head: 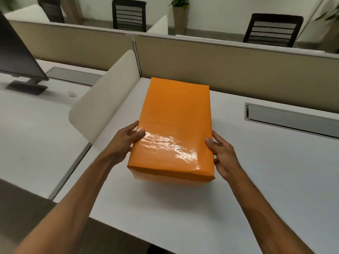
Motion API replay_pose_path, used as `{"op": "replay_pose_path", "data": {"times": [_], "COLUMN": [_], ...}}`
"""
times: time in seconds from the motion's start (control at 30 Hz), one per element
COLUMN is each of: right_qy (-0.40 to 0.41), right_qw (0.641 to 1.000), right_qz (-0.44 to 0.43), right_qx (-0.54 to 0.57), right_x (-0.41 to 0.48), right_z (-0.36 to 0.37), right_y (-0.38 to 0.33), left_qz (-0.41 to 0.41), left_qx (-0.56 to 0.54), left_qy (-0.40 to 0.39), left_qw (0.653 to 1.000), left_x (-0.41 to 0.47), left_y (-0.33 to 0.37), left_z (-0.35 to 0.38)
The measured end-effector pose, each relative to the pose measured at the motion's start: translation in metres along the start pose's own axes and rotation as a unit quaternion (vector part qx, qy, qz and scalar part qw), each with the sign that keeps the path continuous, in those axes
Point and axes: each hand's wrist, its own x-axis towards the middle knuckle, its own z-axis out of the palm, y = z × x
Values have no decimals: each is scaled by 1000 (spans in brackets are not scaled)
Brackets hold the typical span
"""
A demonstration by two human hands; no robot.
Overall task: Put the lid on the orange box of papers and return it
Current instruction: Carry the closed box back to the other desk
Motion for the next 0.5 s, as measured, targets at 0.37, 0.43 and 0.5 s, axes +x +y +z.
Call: {"op": "replay_pose_path", "data": {"times": [0.37,0.43,0.5], "right_qy": [45,45,48], "right_qw": [999,999,999], "right_qz": [-13,-12,-10], "right_qx": [17,18,19], "right_x": [92,108,125], "right_z": [106,120,133], "right_y": [-13,-16,-17], "left_qz": [1,3,-1], "left_qx": [44,54,65], "left_qy": [-30,-25,-18], "left_qw": [999,998,998], "left_x": [119,139,159], "left_y": [40,48,53], "left_z": [-99,-111,-120]}}
